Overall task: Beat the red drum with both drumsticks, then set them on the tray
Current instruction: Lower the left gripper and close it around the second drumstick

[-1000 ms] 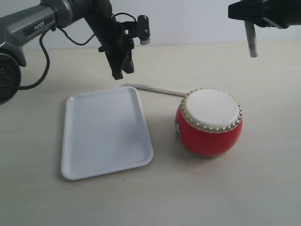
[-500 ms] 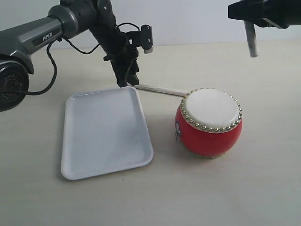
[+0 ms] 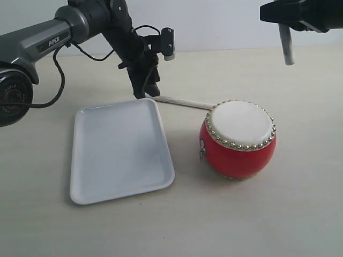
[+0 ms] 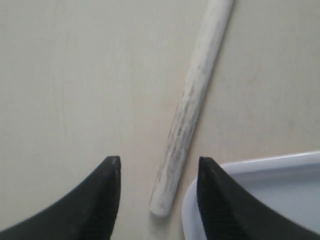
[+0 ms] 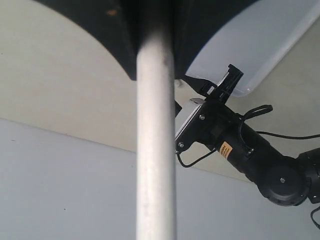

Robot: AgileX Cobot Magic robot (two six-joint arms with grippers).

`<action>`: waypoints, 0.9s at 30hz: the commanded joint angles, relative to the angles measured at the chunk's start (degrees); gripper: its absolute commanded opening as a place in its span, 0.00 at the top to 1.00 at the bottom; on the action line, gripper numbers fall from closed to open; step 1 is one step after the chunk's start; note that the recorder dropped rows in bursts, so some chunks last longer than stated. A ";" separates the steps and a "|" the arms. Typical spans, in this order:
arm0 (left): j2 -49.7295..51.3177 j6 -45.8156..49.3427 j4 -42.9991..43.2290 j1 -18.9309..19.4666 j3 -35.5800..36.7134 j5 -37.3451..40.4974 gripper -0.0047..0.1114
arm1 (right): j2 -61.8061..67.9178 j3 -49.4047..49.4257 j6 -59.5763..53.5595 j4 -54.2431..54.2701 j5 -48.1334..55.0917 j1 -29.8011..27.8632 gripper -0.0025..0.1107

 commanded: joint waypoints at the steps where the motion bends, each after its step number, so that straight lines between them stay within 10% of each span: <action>1: -0.26 3.56 -7.80 1.51 -0.28 -0.57 0.57 | 0.04 -0.38 -0.66 0.33 0.38 -0.30 0.98; 13: -0.26 11.62 -8.88 4.61 -0.28 3.11 0.57 | 0.04 -0.38 -0.66 0.33 0.38 -0.30 0.98; 18: -0.26 13.05 -23.92 8.81 -0.28 4.62 0.57 | 0.04 -0.38 -0.66 0.33 0.38 -0.30 0.98; 27: -0.47 4.34 -5.21 3.00 -0.28 6.01 0.56 | 0.04 -0.38 -0.66 0.33 0.38 -0.30 0.98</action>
